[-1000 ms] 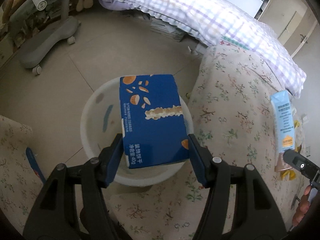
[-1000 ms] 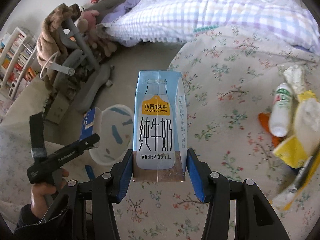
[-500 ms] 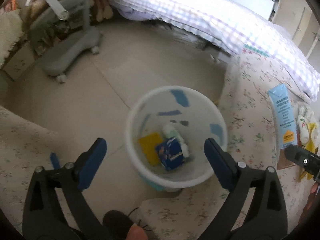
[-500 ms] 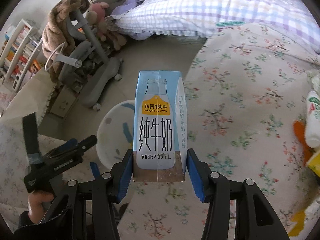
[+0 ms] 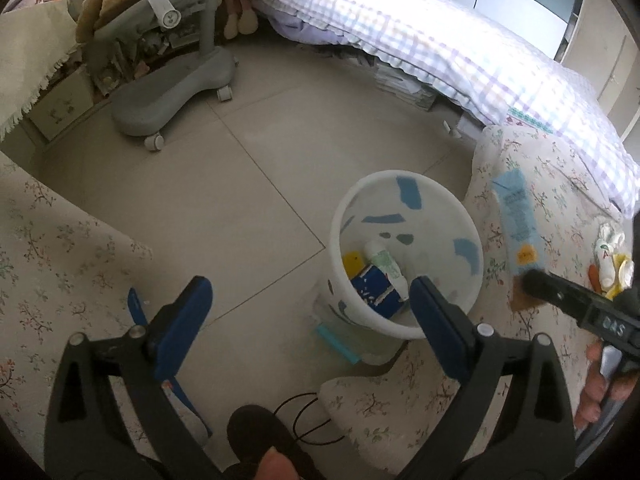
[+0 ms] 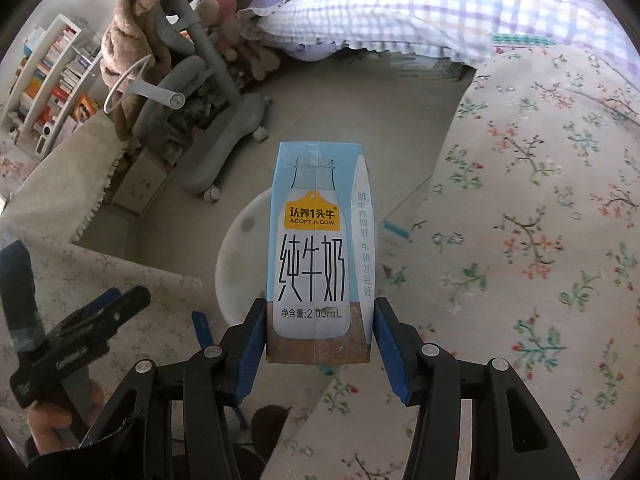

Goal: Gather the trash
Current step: 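Release the biscuit box with the left tool while the right tool releases the milk carton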

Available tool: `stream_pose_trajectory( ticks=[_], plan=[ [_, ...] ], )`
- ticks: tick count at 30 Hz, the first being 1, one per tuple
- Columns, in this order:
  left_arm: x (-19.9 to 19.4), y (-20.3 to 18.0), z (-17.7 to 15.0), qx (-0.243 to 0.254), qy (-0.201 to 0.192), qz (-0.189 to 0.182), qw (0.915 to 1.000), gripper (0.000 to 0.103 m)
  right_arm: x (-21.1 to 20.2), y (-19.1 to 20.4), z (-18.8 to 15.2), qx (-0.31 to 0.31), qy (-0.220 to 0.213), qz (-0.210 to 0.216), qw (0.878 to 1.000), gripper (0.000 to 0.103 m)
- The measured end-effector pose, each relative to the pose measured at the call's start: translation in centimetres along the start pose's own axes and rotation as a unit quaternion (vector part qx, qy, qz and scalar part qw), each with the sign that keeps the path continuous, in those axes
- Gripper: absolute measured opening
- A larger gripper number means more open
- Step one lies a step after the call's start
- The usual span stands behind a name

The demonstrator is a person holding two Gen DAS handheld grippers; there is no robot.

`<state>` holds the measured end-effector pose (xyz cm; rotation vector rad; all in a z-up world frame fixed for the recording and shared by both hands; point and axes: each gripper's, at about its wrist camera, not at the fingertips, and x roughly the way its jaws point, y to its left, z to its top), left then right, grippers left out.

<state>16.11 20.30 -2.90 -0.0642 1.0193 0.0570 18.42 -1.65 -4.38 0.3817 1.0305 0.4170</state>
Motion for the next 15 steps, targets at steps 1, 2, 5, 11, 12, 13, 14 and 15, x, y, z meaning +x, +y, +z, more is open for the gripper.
stream_pose_trajectory(
  ticks=[1, 2, 5, 11, 12, 13, 14, 15],
  plan=[
    [-0.1, 0.2, -0.1, -0.001, 0.000, -0.001, 1.0000, 0.099, 0.2, 0.1, 0.1, 0.005, -0.008, 0.015, 1.000, 0.055],
    [-0.2, 0.3, -0.1, -0.002, -0.001, -0.001, 1.0000, 0.099, 0.3, 0.1, 0.1, 0.008, -0.010, 0.022, 1.000, 0.064],
    [-0.6, 0.8, -0.3, -0.006, -0.004, 0.000, 1.0000, 0.099, 0.0, 0.1, 0.1, 0.014, -0.017, 0.010, 1.000, 0.078],
    [-0.8, 0.8, -0.6, 0.000, -0.004, 0.003, 1.0000, 0.099, -2.8, 0.3, -0.7, -0.013, -0.028, -0.042, 0.999, 0.078],
    [-0.8, 0.7, -0.7, 0.001, -0.003, 0.002, 1.0000, 0.099, -3.5, 0.1, -0.9, -0.015, -0.031, -0.051, 0.998, 0.078],
    [-0.9, 0.5, -0.8, 0.002, -0.003, 0.001, 1.0000, 0.099, -4.2, -0.1, -1.1, -0.017, -0.034, -0.060, 0.997, 0.078],
    [-0.9, 0.3, -0.7, 0.003, -0.002, -0.002, 1.0000, 0.099, -5.2, -0.3, -1.4, -0.018, -0.039, -0.072, 0.996, 0.078],
    [-0.9, 0.1, -0.7, 0.004, -0.002, -0.007, 1.0000, 0.099, -6.0, -0.5, -1.6, -0.020, -0.044, -0.080, 0.996, 0.078]
  ],
)
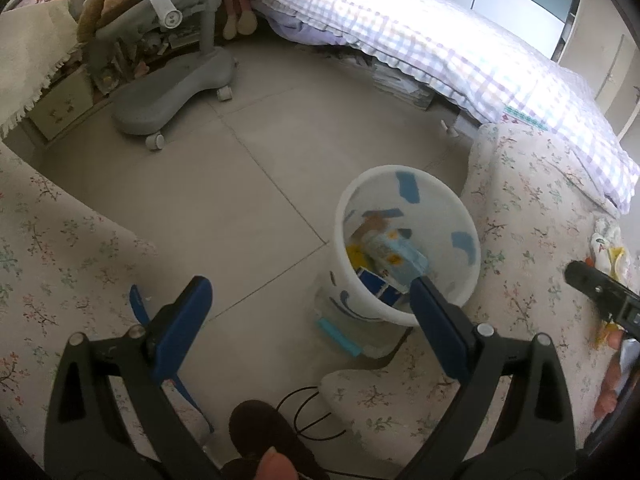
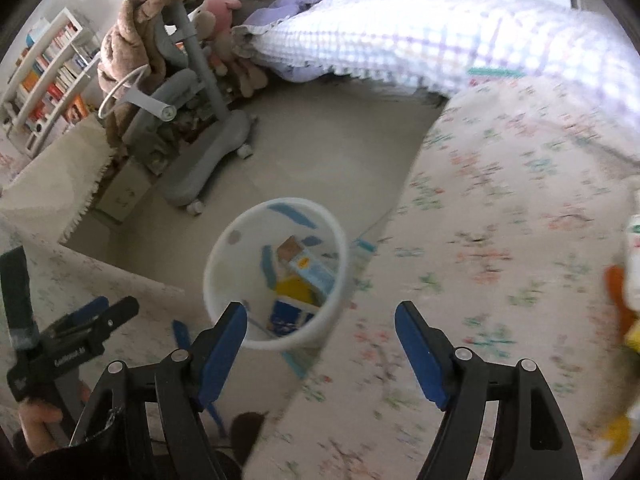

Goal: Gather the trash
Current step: 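Release the biscuit box with the left tool while the right tool releases the milk carton, then grasp the yellow snack bag with the right tool while the left tool grasps white tissue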

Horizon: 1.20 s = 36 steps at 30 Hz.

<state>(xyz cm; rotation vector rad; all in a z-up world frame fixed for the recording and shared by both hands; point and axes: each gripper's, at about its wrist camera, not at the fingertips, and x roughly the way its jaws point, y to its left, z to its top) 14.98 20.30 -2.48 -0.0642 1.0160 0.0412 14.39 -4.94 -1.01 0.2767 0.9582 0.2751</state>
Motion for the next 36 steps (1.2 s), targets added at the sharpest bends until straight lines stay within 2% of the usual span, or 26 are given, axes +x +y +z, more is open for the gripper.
stream_pose_trajectory(
  ticks=[6, 13, 19, 27, 36],
  plan=[
    [-0.4, -2.4, -0.3, 0.019, 0.004, -0.023, 0.9996, 0.099, -4.5, -3.1, -1.2, 0.002, -0.023, -0.037, 0.999, 0.078],
    [-0.9, -6.3, -0.2, 0.037, 0.003, -0.050, 0.9981, 0.099, -8.8, -8.9, -2.1, 0.044, -0.041, -0.080, 0.995, 0.078],
    [-1.1, -10.7, -0.3, 0.057, 0.005, -0.071, 0.9958, 0.099, -11.8, -13.7, -3.0, 0.090, -0.056, -0.095, 0.990, 0.078],
    [-1.1, -17.0, -0.8, 0.102, 0.010, -0.097, 0.9900, 0.099, -13.6, -18.7, -4.2, 0.131, -0.055, -0.123, 0.982, 0.078],
    [-0.4, -21.4, -1.2, 0.124, 0.019, -0.112, 0.9858, 0.099, -14.0, -23.4, -6.0, 0.174, -0.032, -0.139, 0.974, 0.078]
  ],
)
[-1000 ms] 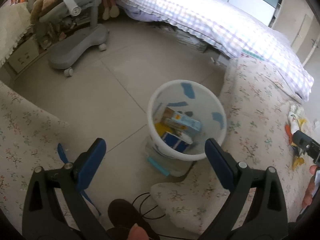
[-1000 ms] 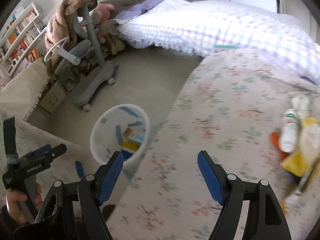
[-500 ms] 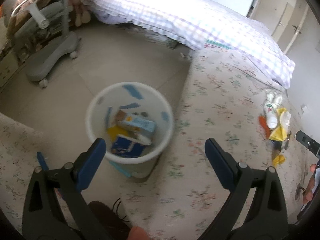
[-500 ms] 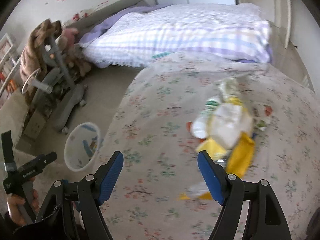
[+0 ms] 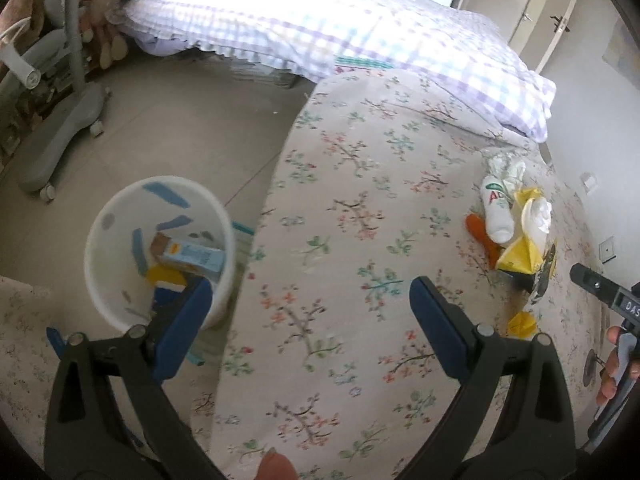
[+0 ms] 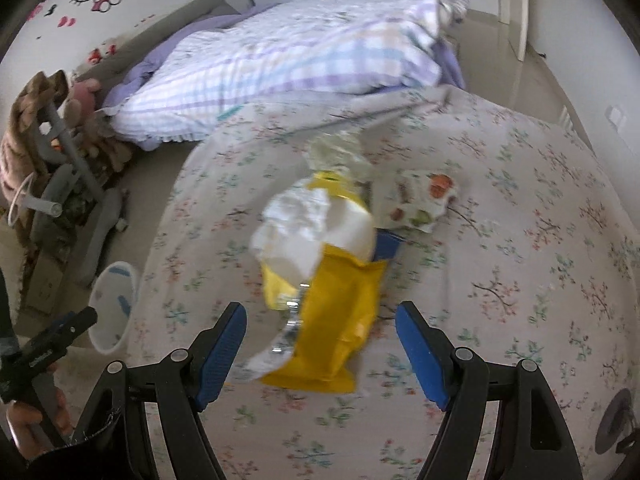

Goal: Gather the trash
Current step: 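Grasp the yellow snack bag with the right tool while the left tool grasps white tissue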

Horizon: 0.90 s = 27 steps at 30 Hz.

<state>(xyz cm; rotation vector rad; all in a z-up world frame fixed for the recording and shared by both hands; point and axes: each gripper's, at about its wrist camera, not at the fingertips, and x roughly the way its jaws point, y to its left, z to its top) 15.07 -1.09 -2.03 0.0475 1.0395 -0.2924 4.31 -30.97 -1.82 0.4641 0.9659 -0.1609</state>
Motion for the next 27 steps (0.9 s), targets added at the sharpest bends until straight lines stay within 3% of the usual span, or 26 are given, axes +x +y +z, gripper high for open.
stream_pose_trajectory(
  ticks=[10, 16, 18, 19, 23, 27],
  plan=[
    [1.2, -3.2, 0.2, 0.019, 0.007, -0.009, 0.9998, 0.099, 3.5, -2.0, -1.1, 0.062, 0.072, 0.068, 0.993, 0.078],
    [1.7, -4.9, 0.0, 0.030, 0.011, -0.009, 0.9994, 0.099, 6.0, -1.8, -2.5, 0.069, 0.109, 0.062, 0.990, 0.078],
    [1.8, -5.3, 0.0, 0.032, 0.013, -0.014, 0.9993, 0.099, 6.3, -1.8, -2.8, 0.069, 0.112, 0.061, 0.989, 0.069],
    [1.8, -5.7, 0.0, 0.035, 0.013, -0.018, 0.9992, 0.099, 6.4, -1.9, -2.9, 0.068, 0.112, 0.063, 0.989, 0.058],
    [1.5, -7.1, 0.0, 0.054, 0.001, -0.012, 0.9985, 0.099, 5.5, -2.9, -2.9, 0.075, 0.101, 0.068, 0.990, 0.051],
    [1.7, -9.1, -0.2, 0.071, -0.002, -0.017, 0.9974, 0.099, 3.5, -4.3, -2.7, 0.073, 0.076, 0.058, 0.993, 0.051]
  ],
)
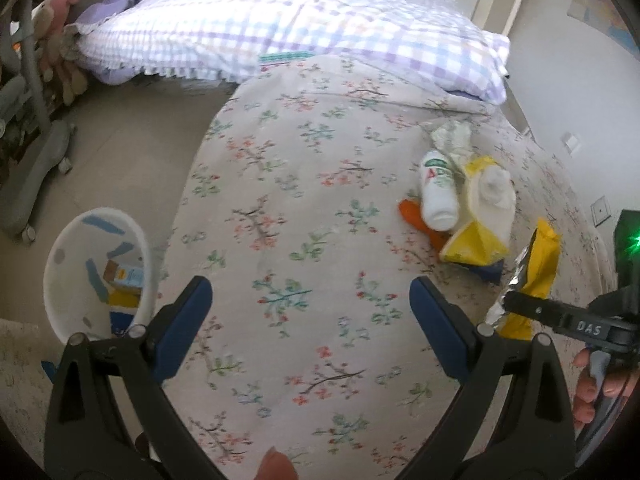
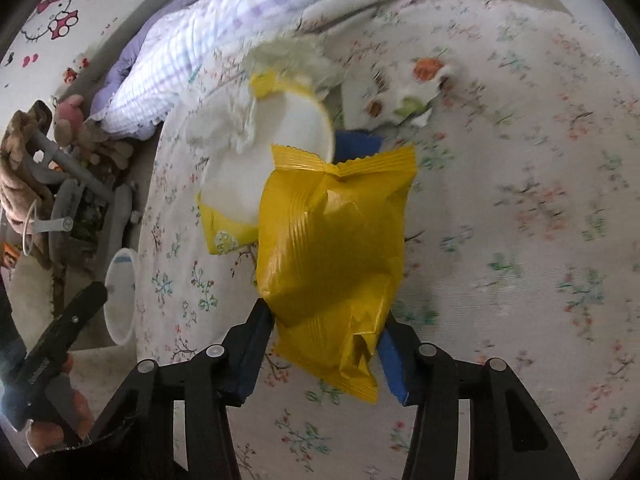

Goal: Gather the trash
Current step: 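Grasp the yellow snack bag with the right tool while the left tool grasps white tissue, then drop the tissue into the wastebasket with the left tool while the right tool holds the yellow bag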

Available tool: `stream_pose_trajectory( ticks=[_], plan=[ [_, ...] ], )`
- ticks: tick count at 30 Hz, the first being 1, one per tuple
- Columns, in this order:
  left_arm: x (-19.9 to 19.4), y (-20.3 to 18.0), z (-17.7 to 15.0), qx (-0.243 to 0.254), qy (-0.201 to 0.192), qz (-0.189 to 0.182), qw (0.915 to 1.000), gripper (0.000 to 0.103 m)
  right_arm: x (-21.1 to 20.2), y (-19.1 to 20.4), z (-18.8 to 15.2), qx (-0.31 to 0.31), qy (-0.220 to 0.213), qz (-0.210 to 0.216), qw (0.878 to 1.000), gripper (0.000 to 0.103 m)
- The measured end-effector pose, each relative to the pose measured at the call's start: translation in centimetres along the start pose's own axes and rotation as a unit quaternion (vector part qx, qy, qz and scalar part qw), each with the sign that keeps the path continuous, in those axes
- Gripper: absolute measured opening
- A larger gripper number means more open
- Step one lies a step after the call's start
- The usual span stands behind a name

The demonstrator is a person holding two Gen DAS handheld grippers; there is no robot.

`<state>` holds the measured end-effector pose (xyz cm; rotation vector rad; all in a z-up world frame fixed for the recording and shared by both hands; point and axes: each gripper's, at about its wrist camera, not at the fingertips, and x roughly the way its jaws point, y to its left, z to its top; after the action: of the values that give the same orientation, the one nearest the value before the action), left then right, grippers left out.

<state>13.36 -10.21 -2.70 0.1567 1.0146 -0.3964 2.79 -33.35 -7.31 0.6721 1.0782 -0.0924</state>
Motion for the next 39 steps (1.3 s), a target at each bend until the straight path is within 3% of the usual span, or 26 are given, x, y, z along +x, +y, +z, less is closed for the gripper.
stream_pose_trajectory(
  ticks=[5, 10, 13, 15, 18, 22, 25, 30, 39],
  plan=[
    [1.0, -3.3, 0.4, 0.017, -0.002, -0.009, 0.9998, 0.099, -2.5, -2.8, 0.4, 0.010, -0.031, -0.028, 0.999, 0.051],
    [1.8, -6.8, 1.4, 0.030, -0.032, -0.031, 0.9985, 0.098, -4.0, -5.6, 0.8, 0.012, -0.053, -0.077, 0.996, 0.051],
    [2.5, -9.1, 1.9, 0.042, -0.056, -0.068, 0.9952, 0.089, -4.5, -6.4, 1.1, 0.007, -0.059, -0.089, 0.994, 0.051],
    [3.0, -10.5, 2.2, 0.062, -0.071, -0.072, 0.9930, 0.080, -4.9, -7.5, 1.2, 0.011, -0.060, -0.096, 0.994, 0.051],
    [3.7, -12.2, 2.5, 0.087, -0.098, -0.063, 0.9893, 0.077, -5.0, -8.4, 1.3, 0.018, -0.056, -0.093, 0.994, 0.051],
    [4.7, -12.9, 3.2, 0.088, -0.118, -0.064, 0.9870, 0.066, -4.8, -8.8, 1.3, 0.025, -0.050, -0.090, 0.994, 0.051],
    [5.1, -13.2, 3.5, 0.085, -0.129, -0.067, 0.9857, 0.053, -4.5, -8.6, 1.6, 0.026, -0.048, -0.086, 0.995, 0.051],
    [5.3, -13.1, 3.6, 0.070, -0.138, -0.073, 0.9852, 0.022, -4.2, -8.6, 1.8, 0.027, -0.046, -0.080, 0.995, 0.051],
    [3.6, -13.0, 3.5, 0.076, -0.150, -0.092, 0.9815, 0.016, -5.1, -8.2, 1.7, 0.020, -0.062, -0.088, 0.994, 0.051]
  ],
)
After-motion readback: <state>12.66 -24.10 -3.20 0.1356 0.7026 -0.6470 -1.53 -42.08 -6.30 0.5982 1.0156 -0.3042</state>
